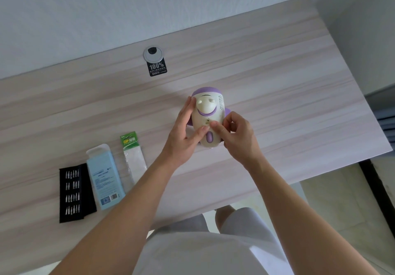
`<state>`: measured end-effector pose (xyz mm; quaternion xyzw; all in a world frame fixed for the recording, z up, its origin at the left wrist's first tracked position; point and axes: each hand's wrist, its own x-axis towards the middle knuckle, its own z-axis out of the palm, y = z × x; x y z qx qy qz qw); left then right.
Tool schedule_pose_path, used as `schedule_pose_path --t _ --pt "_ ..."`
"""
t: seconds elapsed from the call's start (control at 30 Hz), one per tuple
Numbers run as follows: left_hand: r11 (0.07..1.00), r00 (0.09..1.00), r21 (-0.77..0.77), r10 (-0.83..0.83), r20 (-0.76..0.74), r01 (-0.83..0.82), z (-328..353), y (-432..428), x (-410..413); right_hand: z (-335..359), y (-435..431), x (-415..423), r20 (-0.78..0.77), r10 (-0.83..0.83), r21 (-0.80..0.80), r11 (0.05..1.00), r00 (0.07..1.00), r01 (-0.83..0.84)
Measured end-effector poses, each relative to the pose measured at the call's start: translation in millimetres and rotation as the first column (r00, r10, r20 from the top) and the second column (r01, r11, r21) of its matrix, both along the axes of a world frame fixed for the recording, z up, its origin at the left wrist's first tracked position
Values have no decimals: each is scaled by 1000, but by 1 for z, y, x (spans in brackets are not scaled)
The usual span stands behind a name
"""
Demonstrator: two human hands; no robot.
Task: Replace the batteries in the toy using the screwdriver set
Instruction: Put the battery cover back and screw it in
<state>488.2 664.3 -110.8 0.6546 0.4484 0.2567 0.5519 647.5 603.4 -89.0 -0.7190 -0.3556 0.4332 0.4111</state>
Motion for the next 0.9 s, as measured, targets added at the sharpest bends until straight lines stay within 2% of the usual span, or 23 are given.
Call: schedule_pose_path --t 0.17,0.47,0.6,0.7,0.9 --pt "998 999 -48 -45 4 45 6 0 -2 1 -6 -2 5 -7 13 1000 1000 7" --pt "998 998 -61 -14 63 18 7 -7 15 2 -10 1 -52 -3 29 1000 999 4" --pt "995 996 -87 62 68 -56 8 -15 15 2 -14 6 -108 -12 13 1000 994 14" --pt "985 988 -161 76 137 -54 9 -25 12 4 -18 5 -153 -26 24 999 988 30" --pt "981 977 -169 127 173 -98 13 -32 15 2 -19 2 -196 -33 59 997 980 45"
